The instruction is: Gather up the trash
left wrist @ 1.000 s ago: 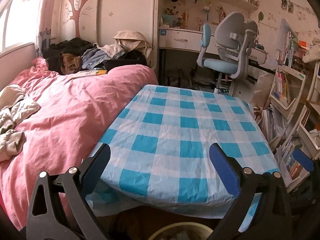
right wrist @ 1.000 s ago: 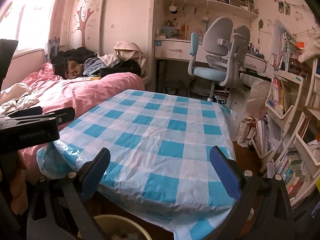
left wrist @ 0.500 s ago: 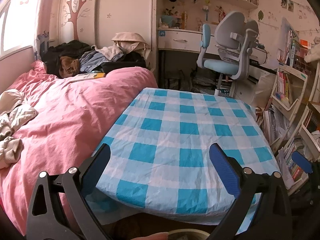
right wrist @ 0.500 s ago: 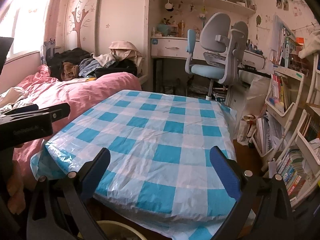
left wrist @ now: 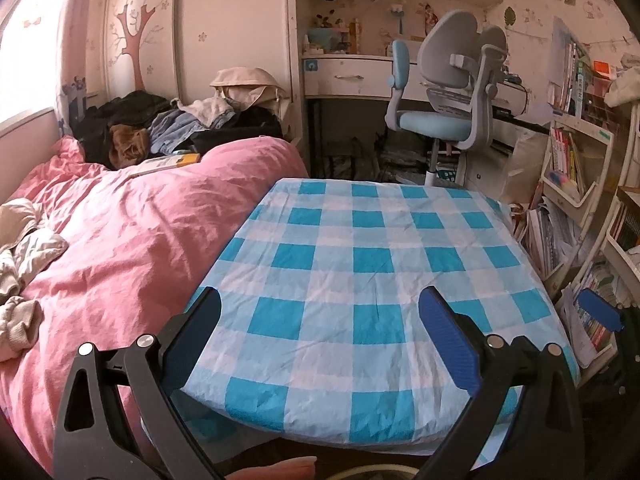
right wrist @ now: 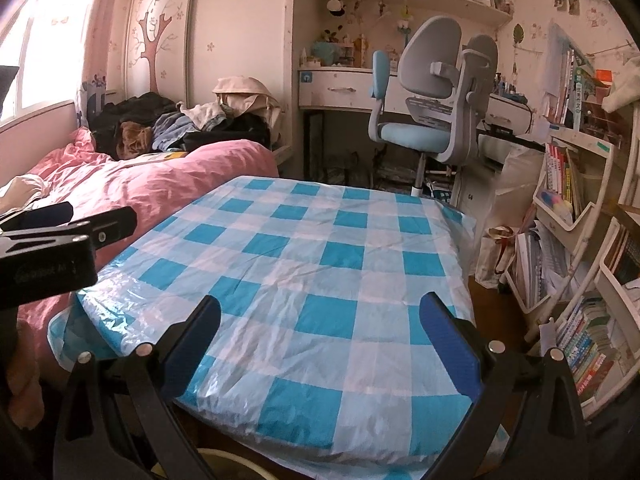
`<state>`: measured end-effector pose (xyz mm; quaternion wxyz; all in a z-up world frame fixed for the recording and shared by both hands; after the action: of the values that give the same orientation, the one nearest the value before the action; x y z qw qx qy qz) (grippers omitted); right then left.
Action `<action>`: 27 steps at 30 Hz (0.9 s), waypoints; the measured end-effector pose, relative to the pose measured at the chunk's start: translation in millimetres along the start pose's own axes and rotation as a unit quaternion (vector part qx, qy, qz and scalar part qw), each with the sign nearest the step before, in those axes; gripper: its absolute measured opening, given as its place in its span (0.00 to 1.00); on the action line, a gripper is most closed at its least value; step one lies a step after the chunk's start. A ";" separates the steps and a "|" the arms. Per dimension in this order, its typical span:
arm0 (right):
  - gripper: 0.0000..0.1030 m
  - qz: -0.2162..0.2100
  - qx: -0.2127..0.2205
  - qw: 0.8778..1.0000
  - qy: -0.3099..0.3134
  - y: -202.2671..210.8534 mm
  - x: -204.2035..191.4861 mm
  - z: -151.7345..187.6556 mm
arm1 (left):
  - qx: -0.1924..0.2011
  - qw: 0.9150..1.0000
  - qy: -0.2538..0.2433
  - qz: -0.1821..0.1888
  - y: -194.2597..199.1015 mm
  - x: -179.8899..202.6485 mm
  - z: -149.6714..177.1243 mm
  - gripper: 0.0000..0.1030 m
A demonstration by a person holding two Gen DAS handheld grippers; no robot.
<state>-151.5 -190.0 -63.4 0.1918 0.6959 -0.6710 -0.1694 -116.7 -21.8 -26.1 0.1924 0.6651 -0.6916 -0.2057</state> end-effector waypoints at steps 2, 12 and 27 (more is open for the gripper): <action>0.92 0.000 -0.002 1.000 -0.001 -3.7 1.5 -0.5 | -0.003 1.000 0.004 0.003 -3.0 -0.5 -1.3 0.93; 0.92 -0.004 -0.026 1.000 -0.002 -35.5 9.3 -5.1 | 0.014 1.000 0.010 0.015 -22.2 2.2 -19.9 0.93; 0.93 -0.038 -0.224 0.974 -0.007 -152.3 38.6 -2.0 | -0.170 0.985 -0.037 -0.010 -144.7 -3.5 -40.7 0.93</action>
<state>-16.5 -224.5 -136.1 0.3317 0.6590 -0.5902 -0.3276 27.1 -23.9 -70.1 0.2746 0.6214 -0.6466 -0.3470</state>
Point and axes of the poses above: each gripper's, at about its wrist camera, not at the fingertips, and y roughly against the way its jaws point, x to its right, z to its underside, the point moved 2 cm from there along -y, roughly the way its jaws point, and after that the axes turned 2 degrees about z, right-handed, at the moved point
